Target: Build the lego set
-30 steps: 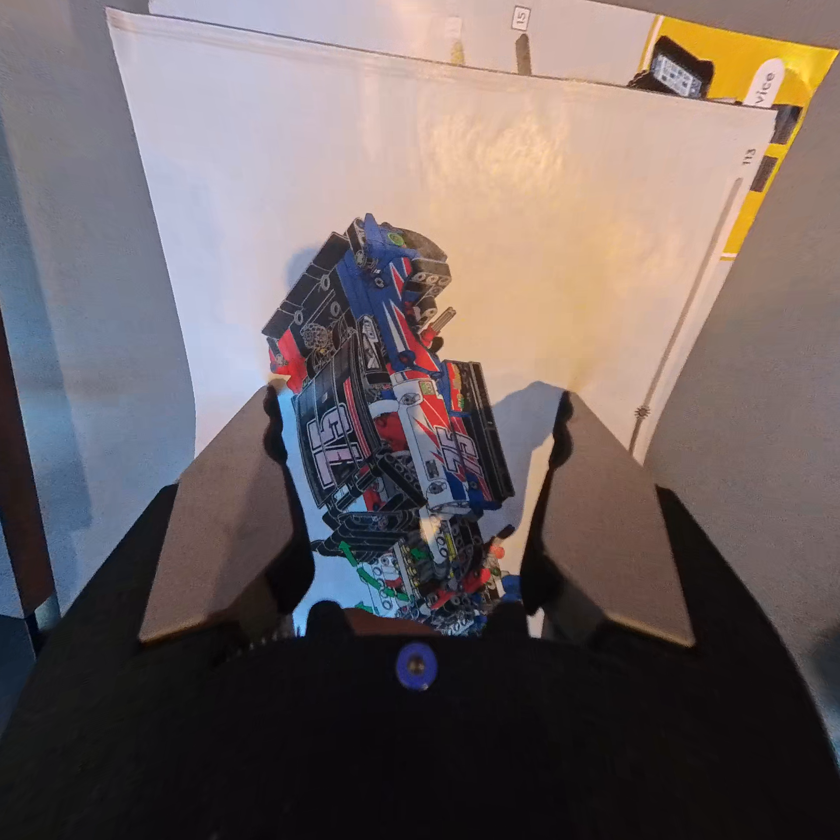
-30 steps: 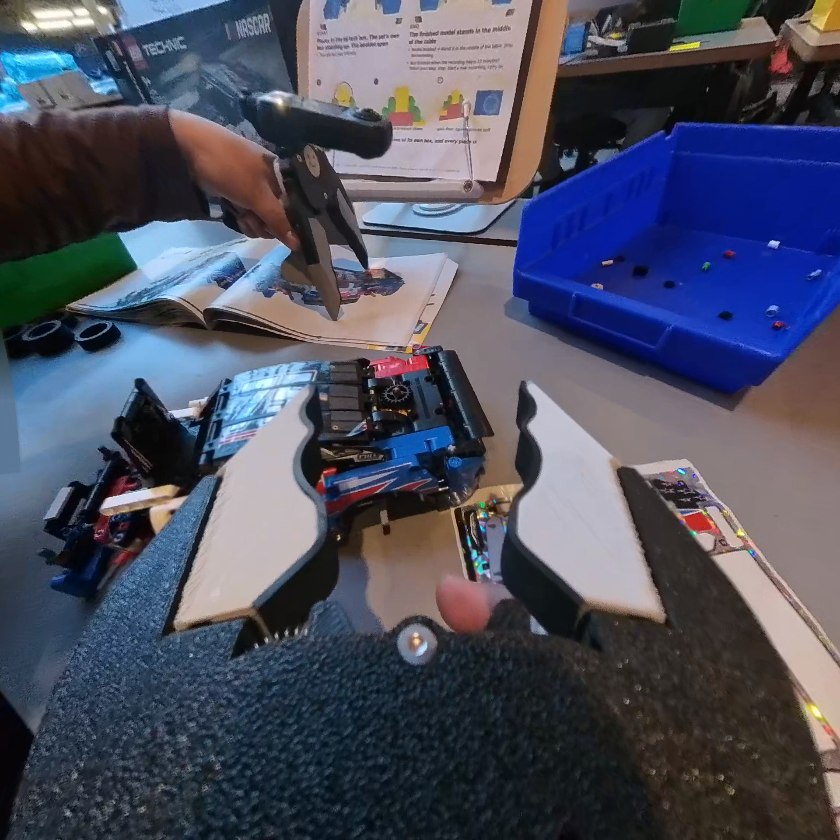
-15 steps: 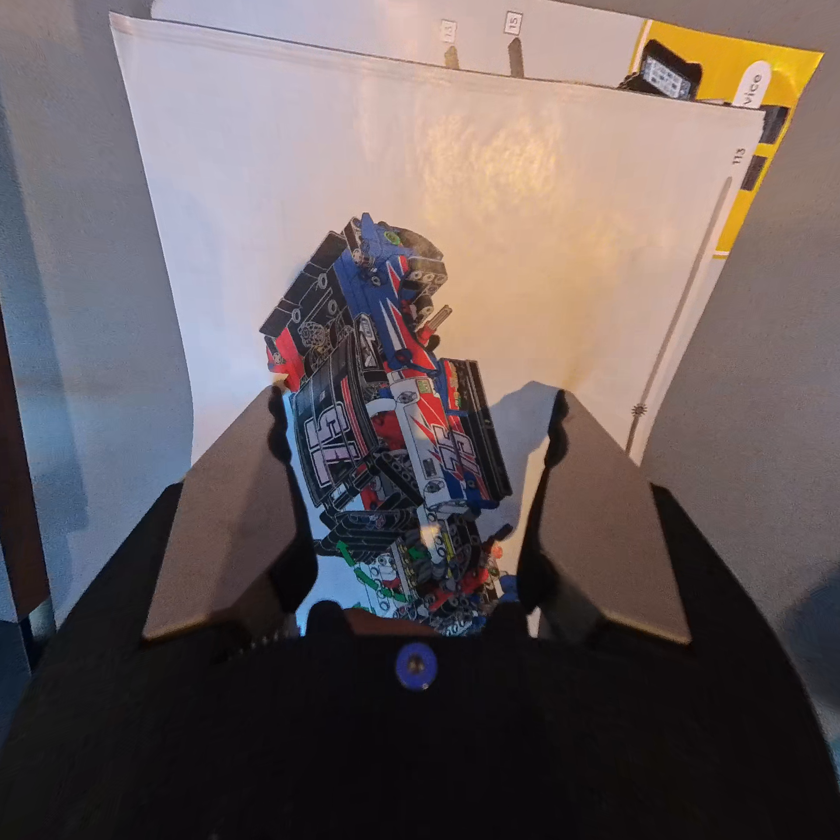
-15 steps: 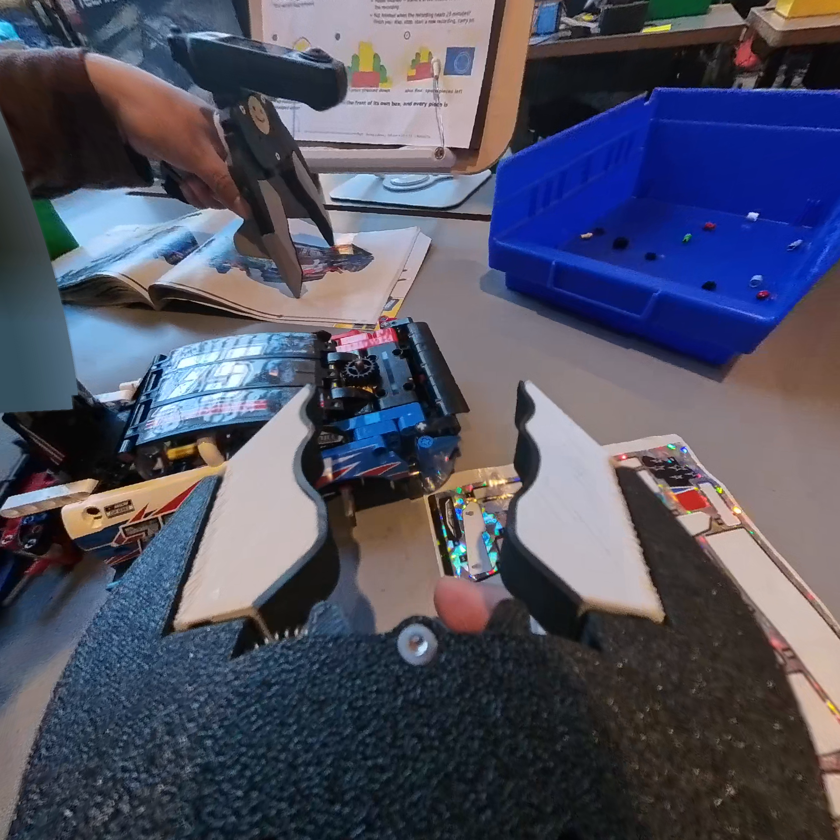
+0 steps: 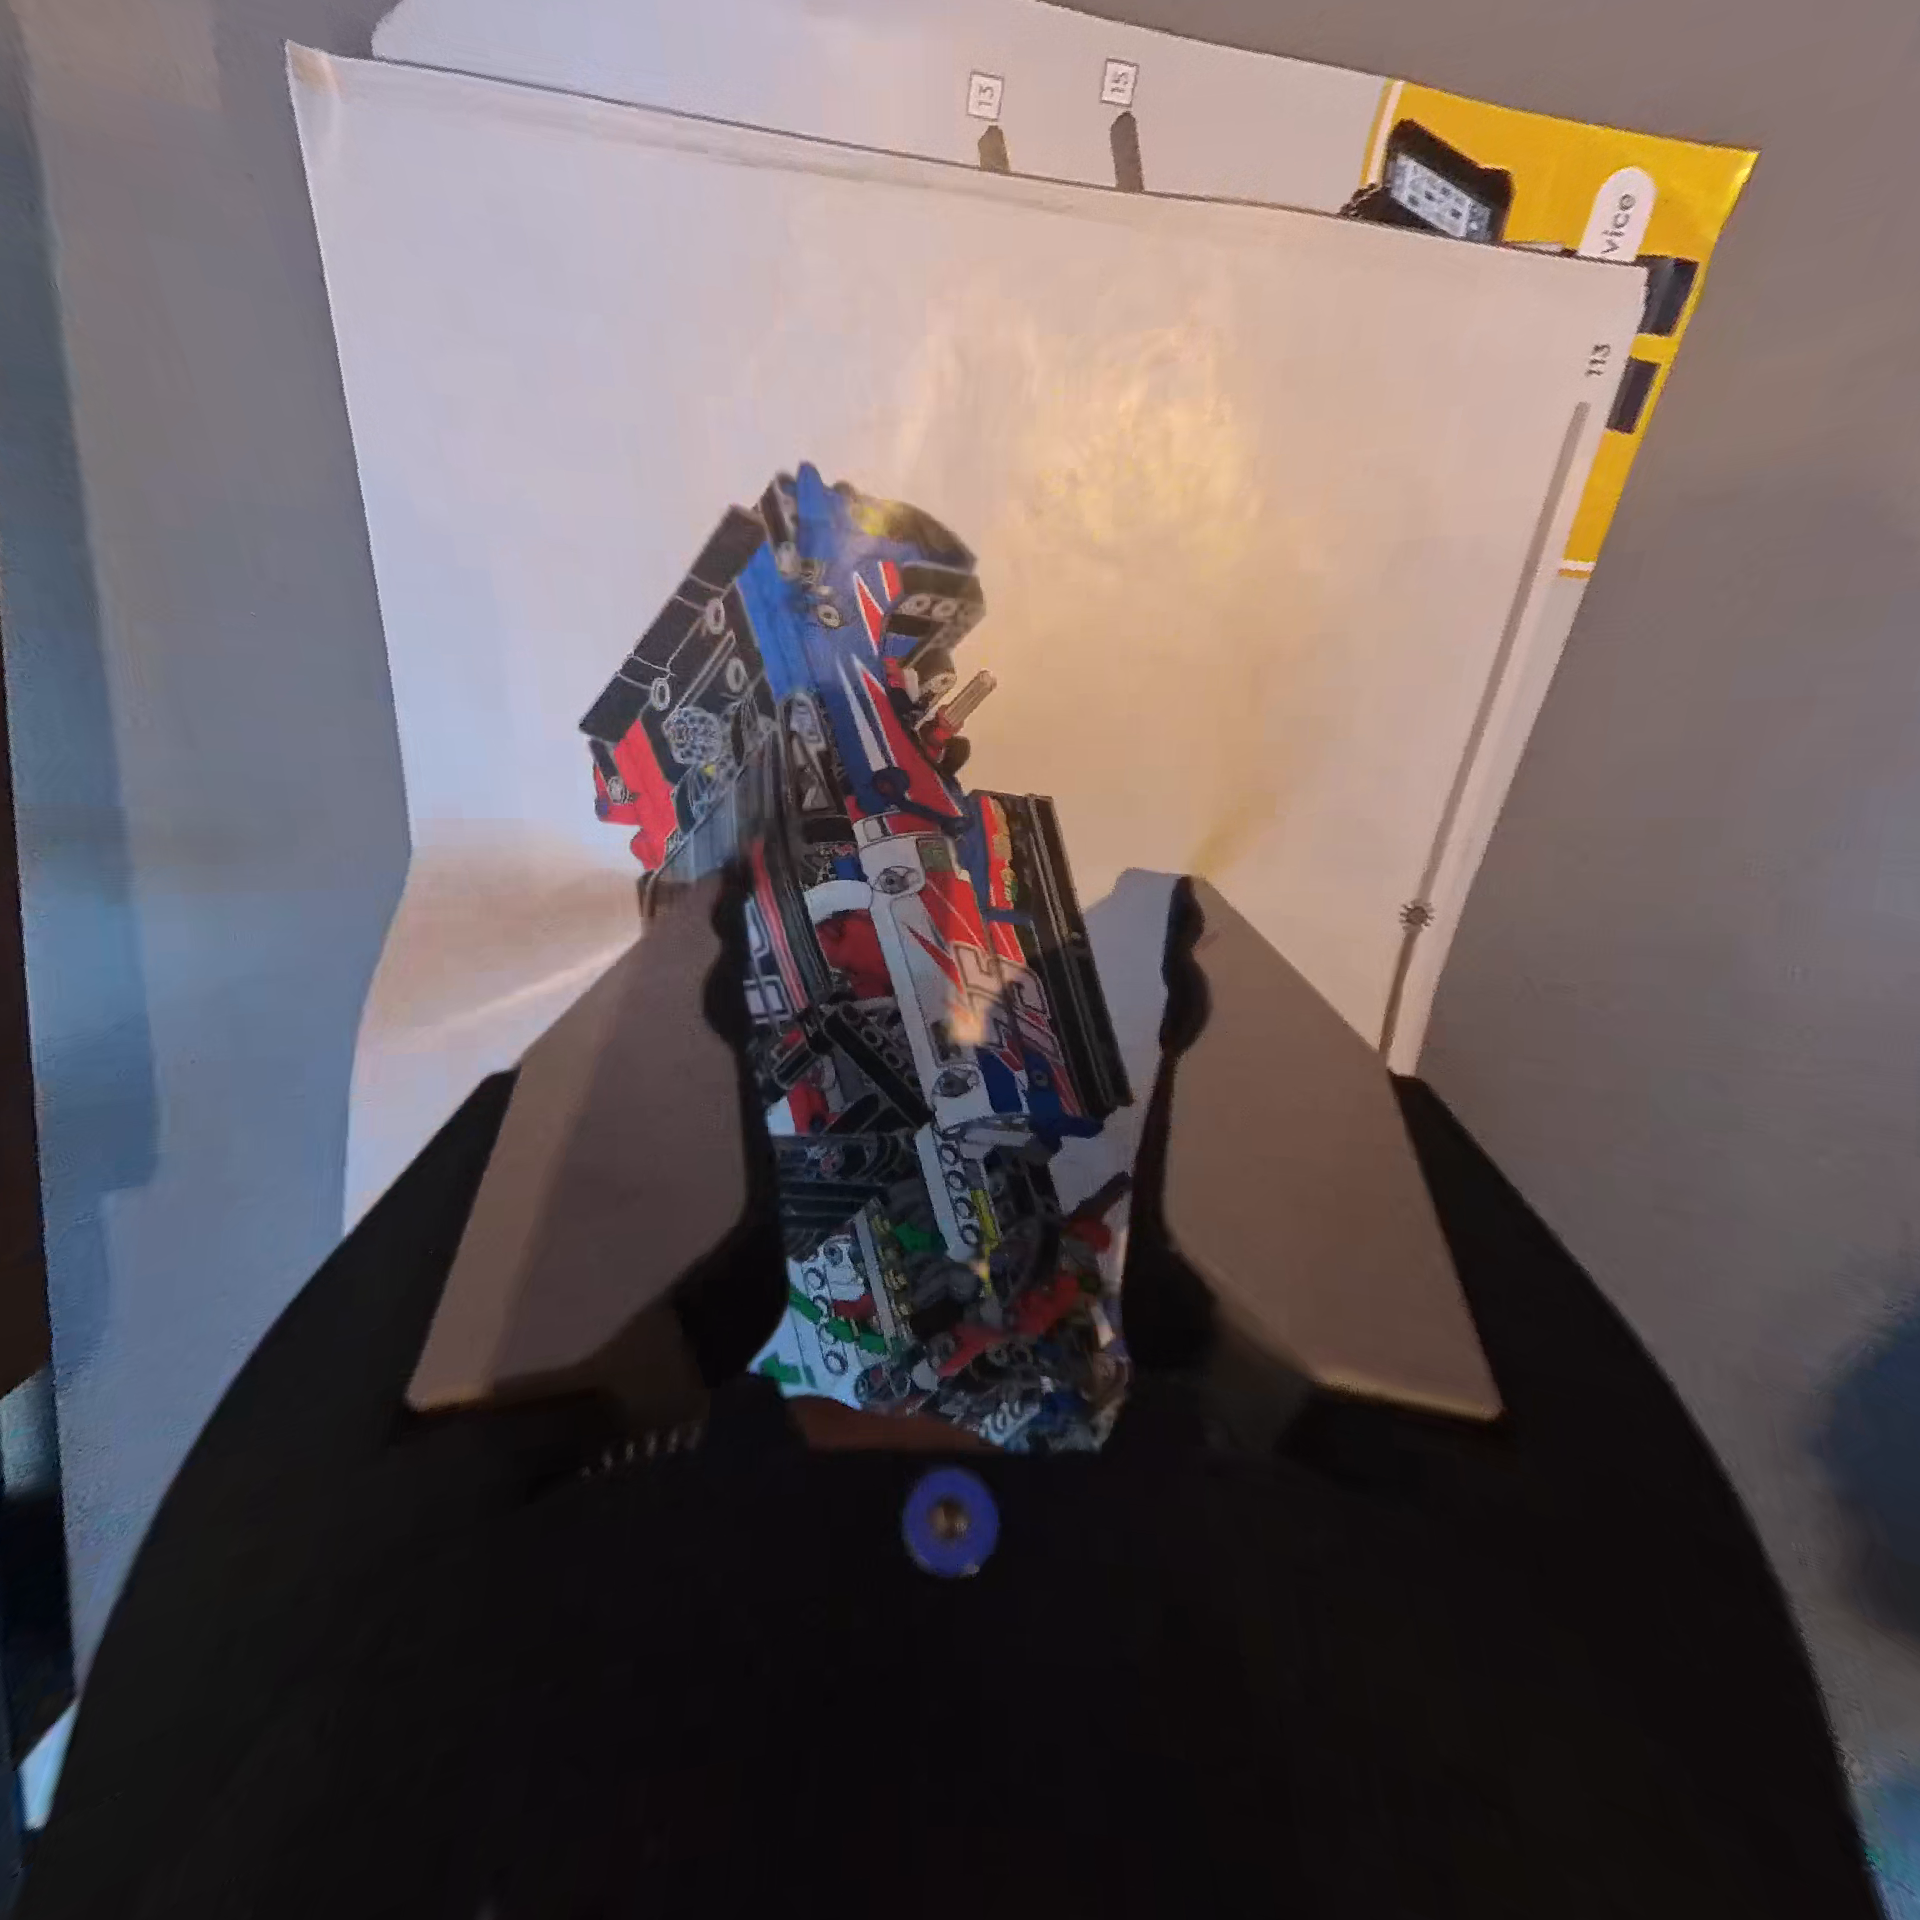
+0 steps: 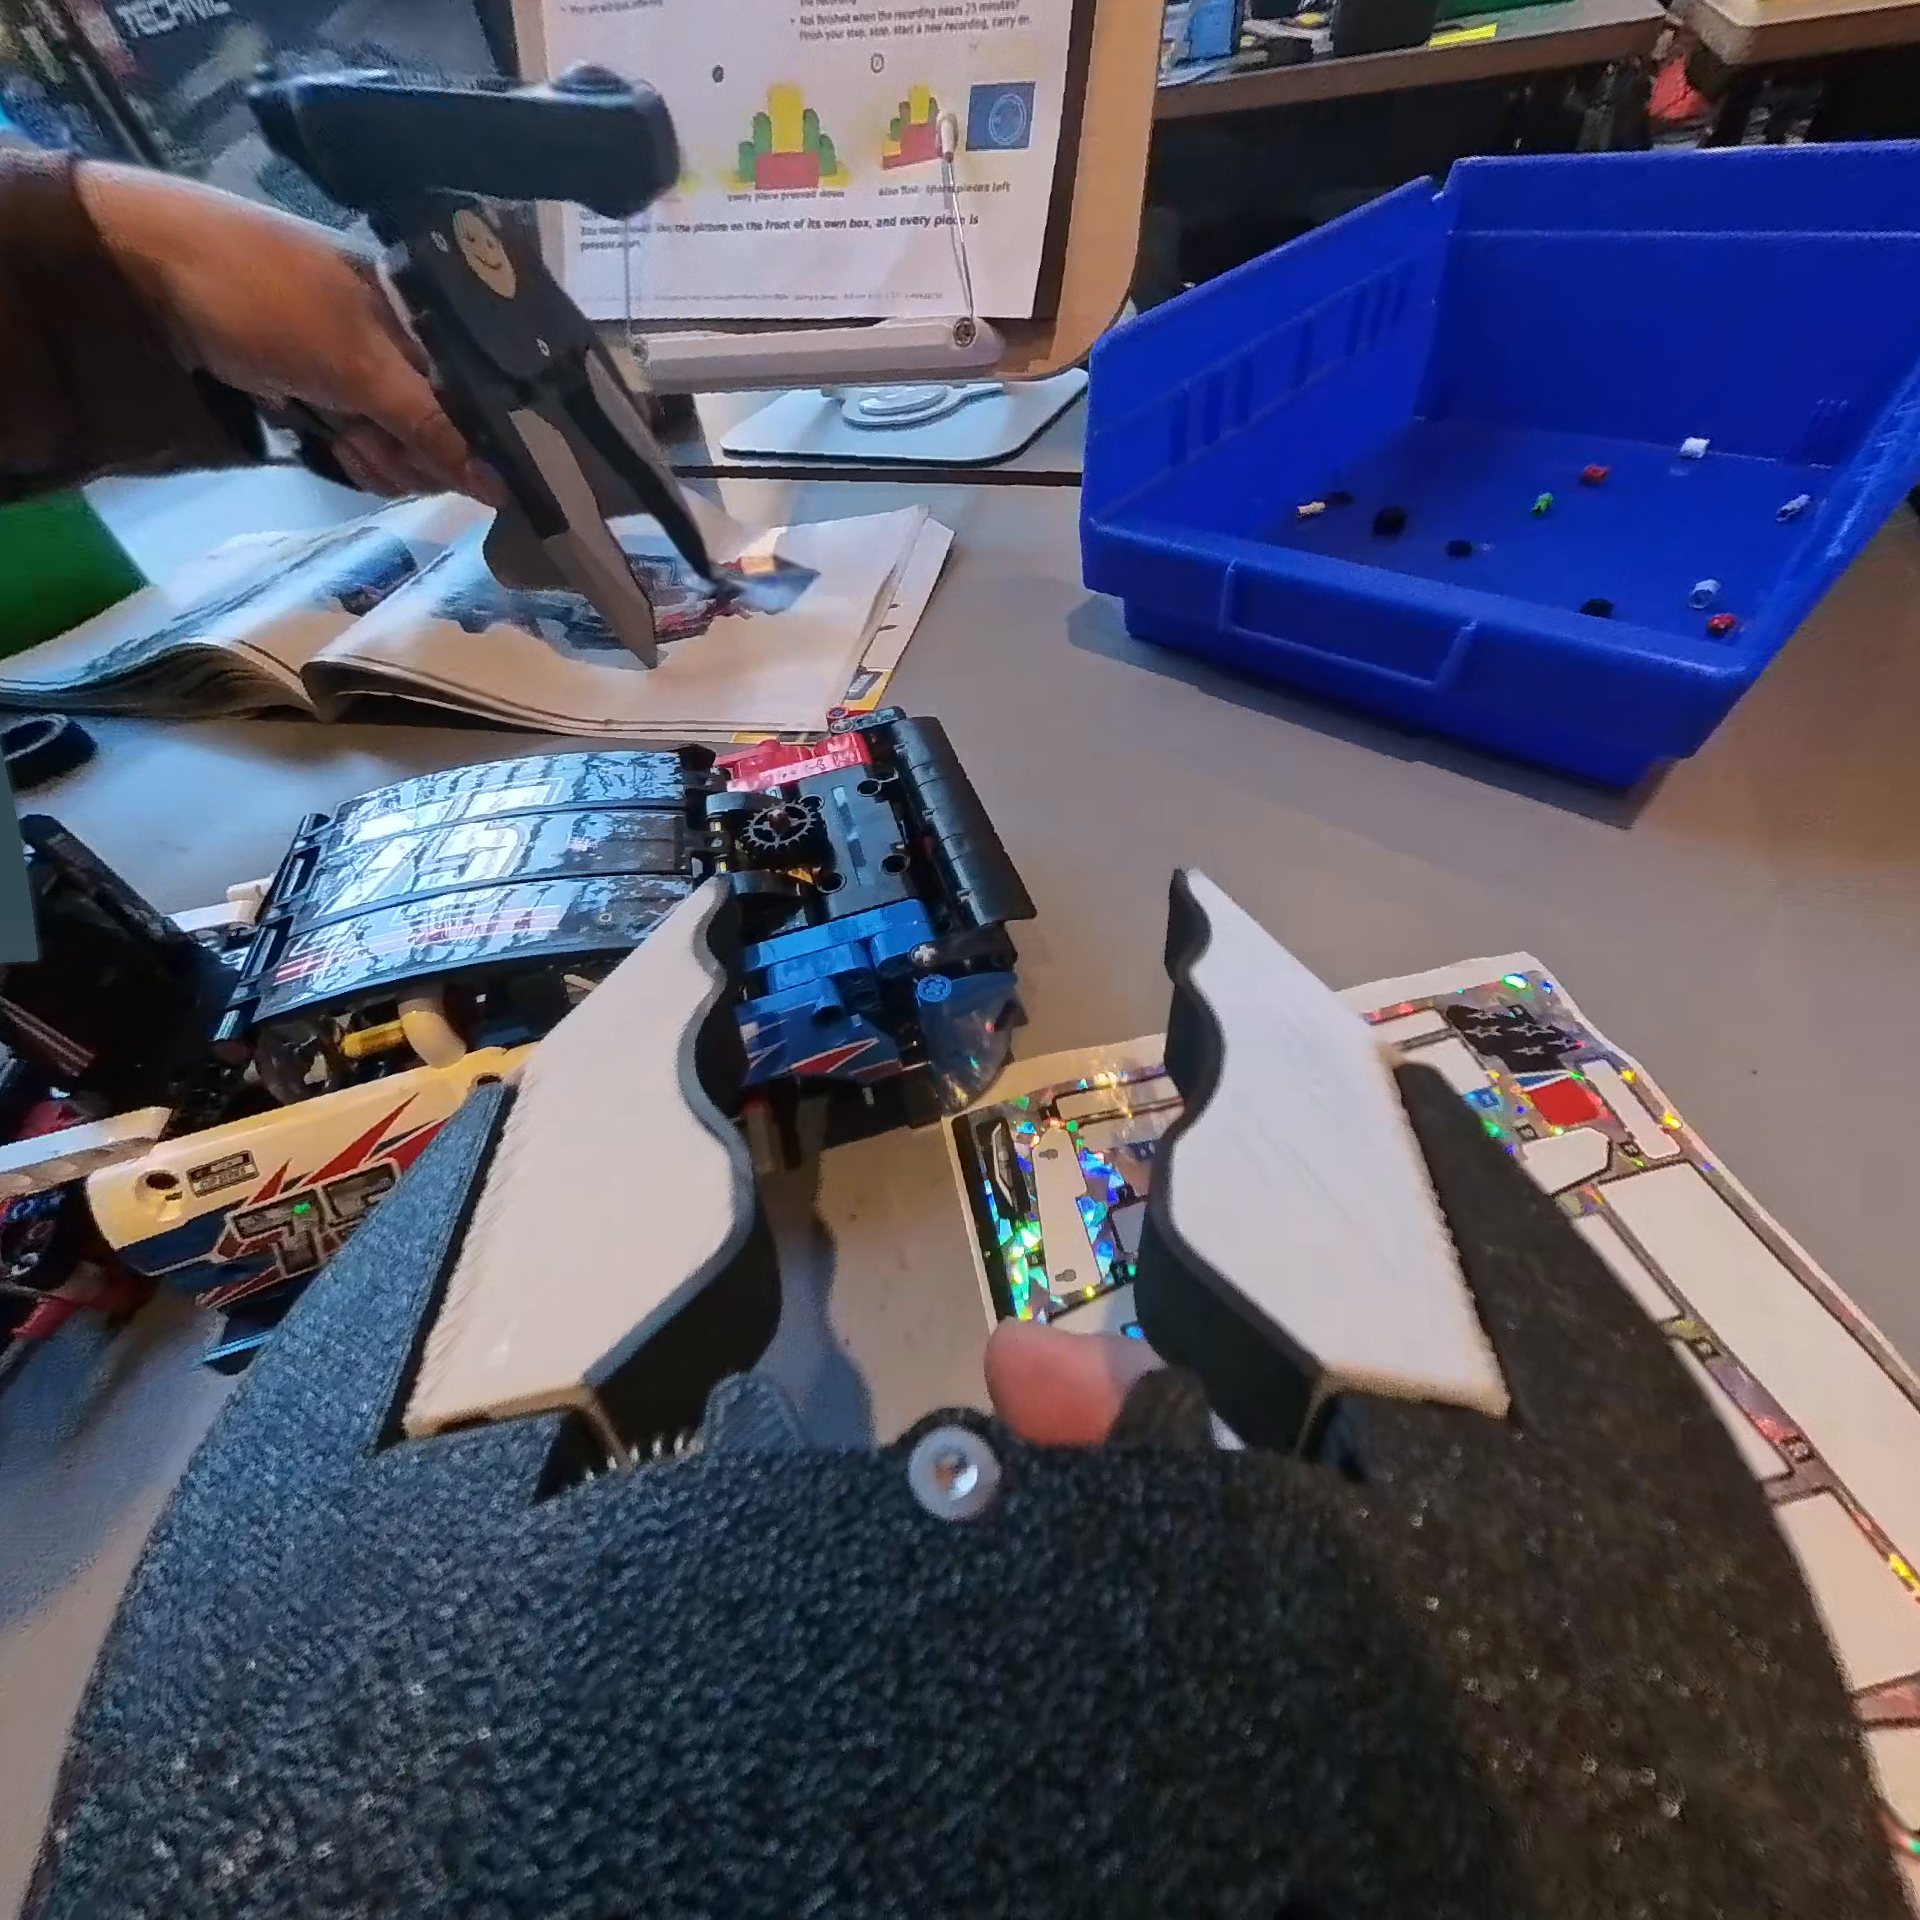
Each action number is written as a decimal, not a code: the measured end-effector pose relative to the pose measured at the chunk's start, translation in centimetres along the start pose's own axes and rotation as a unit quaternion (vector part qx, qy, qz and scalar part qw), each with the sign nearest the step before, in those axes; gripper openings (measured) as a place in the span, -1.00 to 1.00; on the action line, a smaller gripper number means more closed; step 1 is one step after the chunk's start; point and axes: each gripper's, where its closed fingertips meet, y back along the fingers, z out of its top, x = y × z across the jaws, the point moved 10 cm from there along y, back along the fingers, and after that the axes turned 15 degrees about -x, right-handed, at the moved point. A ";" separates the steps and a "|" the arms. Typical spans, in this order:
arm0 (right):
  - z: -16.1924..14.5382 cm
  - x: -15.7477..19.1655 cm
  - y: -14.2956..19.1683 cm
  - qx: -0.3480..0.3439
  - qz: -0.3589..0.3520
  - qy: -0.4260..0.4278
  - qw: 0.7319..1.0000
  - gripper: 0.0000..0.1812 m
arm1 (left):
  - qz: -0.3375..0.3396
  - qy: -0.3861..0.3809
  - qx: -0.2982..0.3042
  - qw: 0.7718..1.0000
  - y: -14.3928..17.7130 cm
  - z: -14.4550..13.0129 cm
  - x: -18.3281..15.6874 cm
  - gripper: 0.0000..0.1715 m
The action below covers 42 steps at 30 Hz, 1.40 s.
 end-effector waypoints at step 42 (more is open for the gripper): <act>0.1 0.2 3.2 -0.069 0.016 -0.053 0.996 -0.19 | 0.140 0.154 -0.073 0.975 4.1 -2.0 -5.6 0.48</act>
